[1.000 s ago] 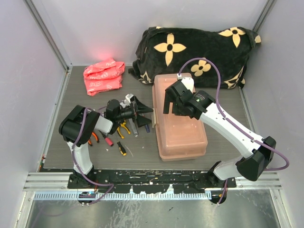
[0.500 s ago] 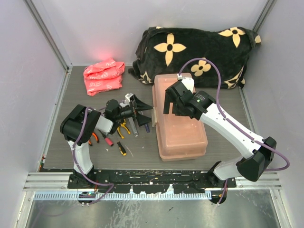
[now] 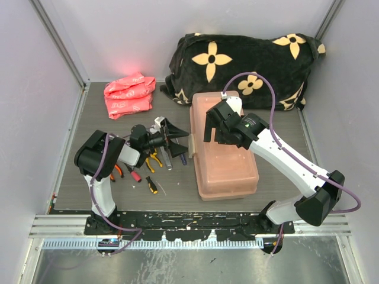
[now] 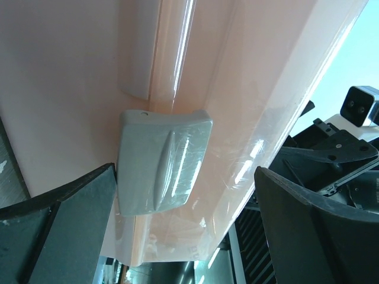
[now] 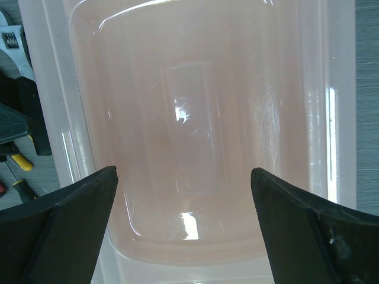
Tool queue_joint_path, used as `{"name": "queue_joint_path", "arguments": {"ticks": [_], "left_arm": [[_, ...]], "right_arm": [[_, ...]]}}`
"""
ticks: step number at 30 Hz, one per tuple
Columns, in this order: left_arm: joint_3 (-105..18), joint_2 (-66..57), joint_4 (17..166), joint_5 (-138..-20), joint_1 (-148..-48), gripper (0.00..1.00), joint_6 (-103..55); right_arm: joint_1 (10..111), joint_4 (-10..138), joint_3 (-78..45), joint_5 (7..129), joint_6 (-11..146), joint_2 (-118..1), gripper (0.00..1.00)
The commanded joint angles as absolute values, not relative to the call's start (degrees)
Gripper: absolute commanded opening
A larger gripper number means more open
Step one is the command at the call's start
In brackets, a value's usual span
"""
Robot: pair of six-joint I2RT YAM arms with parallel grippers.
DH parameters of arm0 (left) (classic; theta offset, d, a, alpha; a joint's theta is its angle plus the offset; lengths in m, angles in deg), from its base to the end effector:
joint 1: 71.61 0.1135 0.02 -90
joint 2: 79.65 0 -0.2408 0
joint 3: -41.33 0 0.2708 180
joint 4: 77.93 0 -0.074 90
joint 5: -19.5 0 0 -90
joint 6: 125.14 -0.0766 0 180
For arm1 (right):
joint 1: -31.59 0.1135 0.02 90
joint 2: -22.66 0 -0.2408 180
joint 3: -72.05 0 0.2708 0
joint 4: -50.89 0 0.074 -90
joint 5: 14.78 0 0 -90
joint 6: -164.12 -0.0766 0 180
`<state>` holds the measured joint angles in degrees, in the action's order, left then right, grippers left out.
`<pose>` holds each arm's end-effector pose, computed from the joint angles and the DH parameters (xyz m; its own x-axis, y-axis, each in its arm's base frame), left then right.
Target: Pack the tool kit
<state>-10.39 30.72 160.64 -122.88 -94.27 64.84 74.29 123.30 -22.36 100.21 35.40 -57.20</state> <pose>0.3139 -0.1968 0.1078 -0.9513 -0.2543 0.1744 -0.1687 -0.0442 -0.9847 0.2542 0.1905 0.2971 -0.7667 0.0640 -0.6388 0.0385 0.9978 0.0537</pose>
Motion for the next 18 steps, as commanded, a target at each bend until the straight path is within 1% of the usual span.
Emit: {"name": "queue_joint_path", "arguments": {"ticks": [1, 18], "left_arm": [[-10.6, 28.2, 171.2, -124.3, -90.6, 0.98, 68.4], [-9.6, 24.4, 170.1, -125.9, -89.0, 0.98, 66.0]], "right_arm": [[74.7, 132.8, -17.5, 92.3, 31.8, -60.8, 1.0], [74.7, 132.1, -18.3, 91.8, 32.4, -61.8, 1.0]]}}
